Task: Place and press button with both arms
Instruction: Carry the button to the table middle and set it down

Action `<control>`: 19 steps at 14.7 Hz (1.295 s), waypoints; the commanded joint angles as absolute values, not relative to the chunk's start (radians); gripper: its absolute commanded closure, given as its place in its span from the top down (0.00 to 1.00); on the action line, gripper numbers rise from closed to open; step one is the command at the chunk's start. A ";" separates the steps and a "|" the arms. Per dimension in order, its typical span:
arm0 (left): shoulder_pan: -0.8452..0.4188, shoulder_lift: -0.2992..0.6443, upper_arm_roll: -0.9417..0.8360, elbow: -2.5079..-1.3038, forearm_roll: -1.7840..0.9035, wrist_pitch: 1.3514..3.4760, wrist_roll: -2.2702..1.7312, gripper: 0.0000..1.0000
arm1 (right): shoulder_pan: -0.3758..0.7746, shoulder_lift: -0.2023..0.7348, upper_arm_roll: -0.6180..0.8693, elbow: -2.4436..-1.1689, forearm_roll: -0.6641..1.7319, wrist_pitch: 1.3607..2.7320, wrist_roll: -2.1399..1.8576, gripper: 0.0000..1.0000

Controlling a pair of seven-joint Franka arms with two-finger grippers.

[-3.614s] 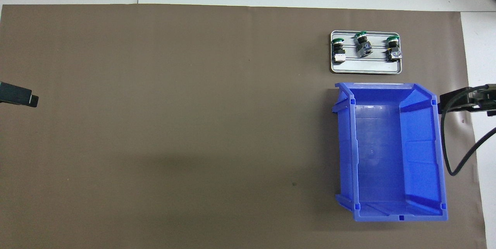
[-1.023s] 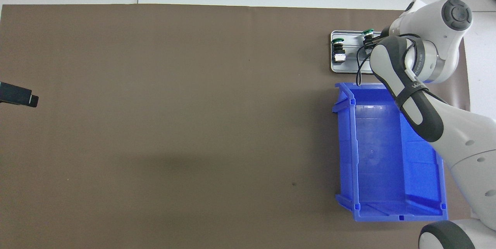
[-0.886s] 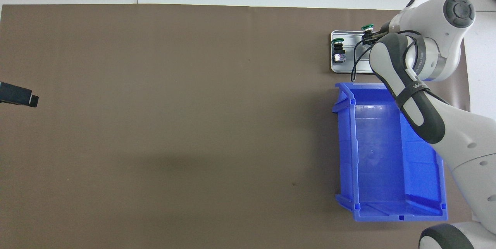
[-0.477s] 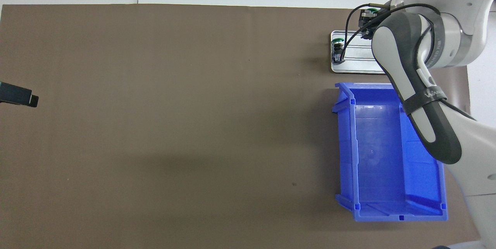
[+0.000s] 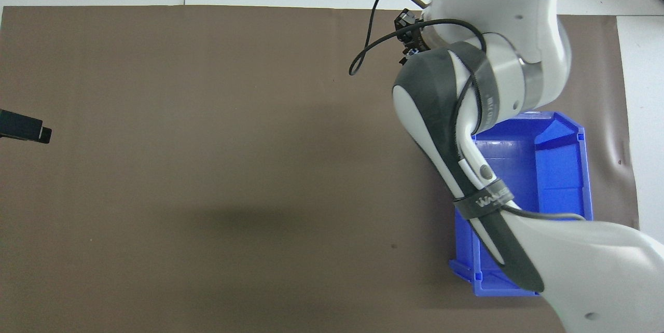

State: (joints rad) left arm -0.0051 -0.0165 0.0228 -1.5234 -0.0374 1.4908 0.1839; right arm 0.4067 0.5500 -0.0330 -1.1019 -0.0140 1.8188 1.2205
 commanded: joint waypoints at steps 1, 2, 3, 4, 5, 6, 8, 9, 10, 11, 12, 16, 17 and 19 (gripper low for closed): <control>0.000 -0.041 0.020 -1.549 -0.021 1.483 0.181 1.00 | 0.506 0.532 -0.029 -1.137 -0.038 1.832 1.577 0.00; 0.000 -0.041 0.020 -1.549 -0.021 1.483 0.179 1.00 | 0.559 0.538 -0.034 -1.149 -0.047 1.832 1.673 0.00; 0.000 -0.041 0.020 -1.549 -0.021 1.483 0.179 1.00 | 0.593 0.540 -0.031 -1.170 -0.066 1.847 1.771 0.00; 0.000 -0.041 0.020 -1.549 -0.021 1.483 0.179 1.00 | 0.618 0.540 -0.029 -1.193 -0.069 1.870 1.861 0.00; 0.000 -0.041 0.018 -1.549 -0.021 1.483 0.179 1.00 | 0.655 0.543 -0.029 -1.200 -0.071 1.874 1.944 0.00; 0.000 -0.041 0.020 -1.549 -0.021 1.483 0.179 1.00 | 0.694 0.570 -0.029 -1.198 -0.072 1.896 2.009 0.00; 0.000 -0.041 0.020 -1.549 -0.021 1.483 0.179 1.00 | 0.736 0.647 -0.031 -1.197 -0.074 1.988 2.127 0.00; 0.000 -0.041 0.020 -1.549 -0.021 1.483 0.181 1.00 | 0.762 0.675 -0.031 -1.195 -0.072 2.031 2.170 0.00; 0.000 -0.041 0.020 -1.549 -0.021 1.483 0.181 1.00 | 0.765 0.693 -0.029 -1.195 -0.072 2.055 2.192 0.00; 0.000 -0.041 0.020 -1.549 -0.021 1.483 0.179 1.00 | 0.775 0.712 -0.029 -1.195 -0.074 2.071 2.206 0.00; 0.000 -0.041 0.020 -1.549 -0.021 1.483 0.179 1.00 | 0.794 0.722 -0.031 -1.198 -0.072 2.103 2.210 0.00; 0.000 -0.041 0.020 -1.549 -0.021 1.483 0.179 1.00 | 0.799 0.715 -0.031 -1.310 -0.072 2.225 2.215 0.00; 0.000 -0.041 0.020 -1.549 -0.021 1.483 0.179 1.00 | 0.801 0.709 -0.031 -1.342 -0.072 2.252 2.215 0.00; 0.000 -0.041 0.020 -1.549 -0.021 1.483 0.179 1.00 | 0.804 0.710 -0.031 -1.353 -0.072 2.258 2.217 0.00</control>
